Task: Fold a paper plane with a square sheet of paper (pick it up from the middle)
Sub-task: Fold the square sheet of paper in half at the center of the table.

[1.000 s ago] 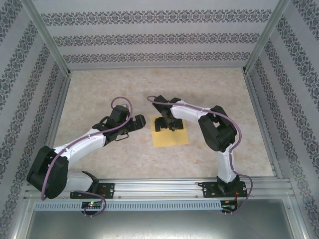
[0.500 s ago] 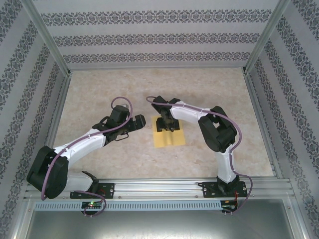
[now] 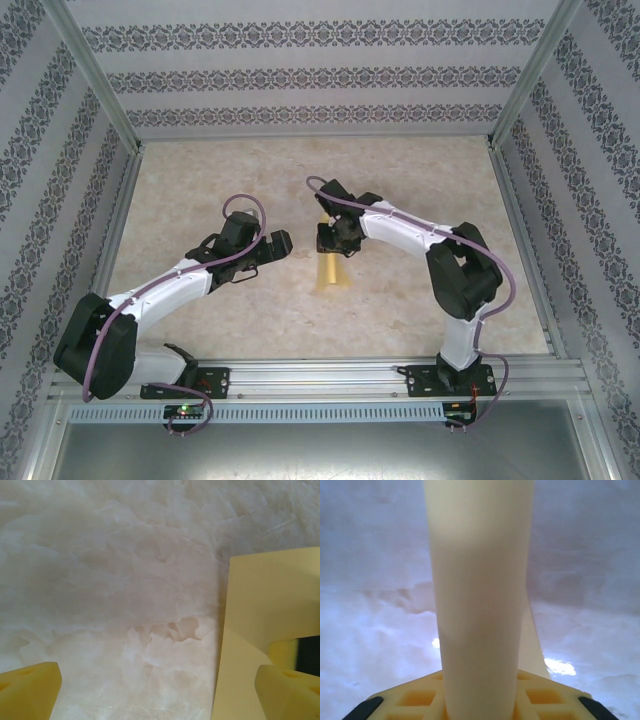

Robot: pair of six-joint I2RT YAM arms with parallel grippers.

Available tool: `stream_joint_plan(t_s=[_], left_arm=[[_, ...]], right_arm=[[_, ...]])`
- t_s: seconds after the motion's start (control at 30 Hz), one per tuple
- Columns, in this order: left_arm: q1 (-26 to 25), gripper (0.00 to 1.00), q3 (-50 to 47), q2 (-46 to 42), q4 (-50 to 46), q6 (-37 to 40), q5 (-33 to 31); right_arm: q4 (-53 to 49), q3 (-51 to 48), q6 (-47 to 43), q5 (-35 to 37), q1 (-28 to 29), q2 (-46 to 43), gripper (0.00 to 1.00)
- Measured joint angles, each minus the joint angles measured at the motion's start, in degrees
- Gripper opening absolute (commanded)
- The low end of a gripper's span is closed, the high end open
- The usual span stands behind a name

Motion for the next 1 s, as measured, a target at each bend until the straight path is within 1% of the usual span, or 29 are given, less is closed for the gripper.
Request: stream_joint_plan(t_s=[0.23, 0.33, 0.47, 0.7, 0.8, 0.97, 1.0], left_arm=[[0.0, 1.00, 0.0, 0.0, 0.0, 0.0, 0.0], [0.0, 1.00, 0.5, 0.0, 0.0, 0.0, 0.0], [0.0, 1.00, 2.0, 0.3, 0.0, 0.0, 0.0], [0.0, 1.00, 3.0, 1.1, 0.0, -0.2, 0.7], [0.0, 1.00, 3.2, 1.4, 0.0, -0.7, 1.3], [0.0, 1.00, 3.3, 2.9, 0.0, -2.4, 2.0], [0.0, 1.00, 3.3, 3.2, 0.0, -2.8, 2.1]], right_arm=[[11.5, -4.1, 6.1, -12.9, -3.4, -3.6, 0.29], [19.2, -6.6, 10.1, -18.3, -4.7, -4.2, 0.29], [27.3, -10.1, 14.3, -23.2, -5.8, -3.7, 0.28], [36.1, -16.1, 17.4, -27.6, -8.2, -0.2, 0.30], [36.2, -18.0, 17.0, -28.5, -9.9, 1.0, 0.31], [34.3, -18.5, 13.5, -28.7, -11.8, 1.4, 0.38], [33.9, -18.5, 12.8, -28.8, -12.0, 1.4, 0.38]])
